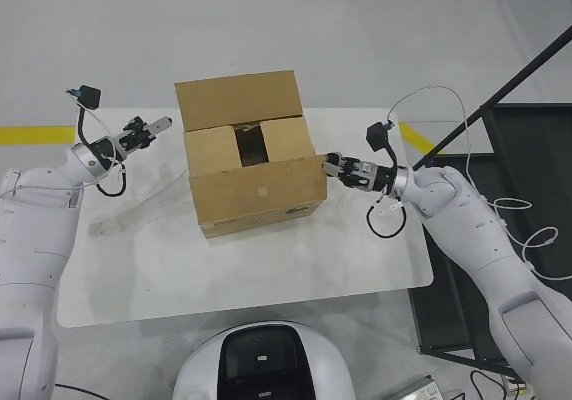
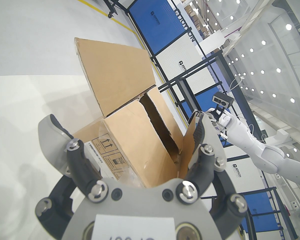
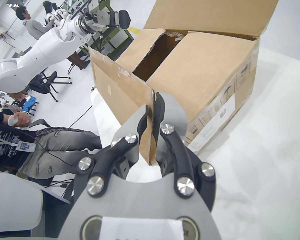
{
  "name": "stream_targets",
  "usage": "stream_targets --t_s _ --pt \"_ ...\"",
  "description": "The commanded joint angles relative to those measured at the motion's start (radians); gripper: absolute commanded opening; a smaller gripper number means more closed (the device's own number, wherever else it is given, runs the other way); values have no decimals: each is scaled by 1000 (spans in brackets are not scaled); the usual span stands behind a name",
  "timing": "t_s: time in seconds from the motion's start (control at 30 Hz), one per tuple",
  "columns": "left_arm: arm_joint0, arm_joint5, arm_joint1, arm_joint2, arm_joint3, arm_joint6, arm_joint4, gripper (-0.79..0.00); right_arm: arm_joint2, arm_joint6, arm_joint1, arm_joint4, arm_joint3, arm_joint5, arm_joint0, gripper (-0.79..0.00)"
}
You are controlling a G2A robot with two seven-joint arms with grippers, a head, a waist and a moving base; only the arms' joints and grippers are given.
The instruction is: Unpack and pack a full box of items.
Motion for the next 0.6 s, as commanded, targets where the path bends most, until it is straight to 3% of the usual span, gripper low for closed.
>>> stream_targets --t_s 0.0,0.57 --pt "0 0 0 0 0 0 0 0 0 13 9 28 -8 0 -9 -785" --pt "0 0 0 0 0 0 0 0 104 258 84 308 -165 0 -150 -785"
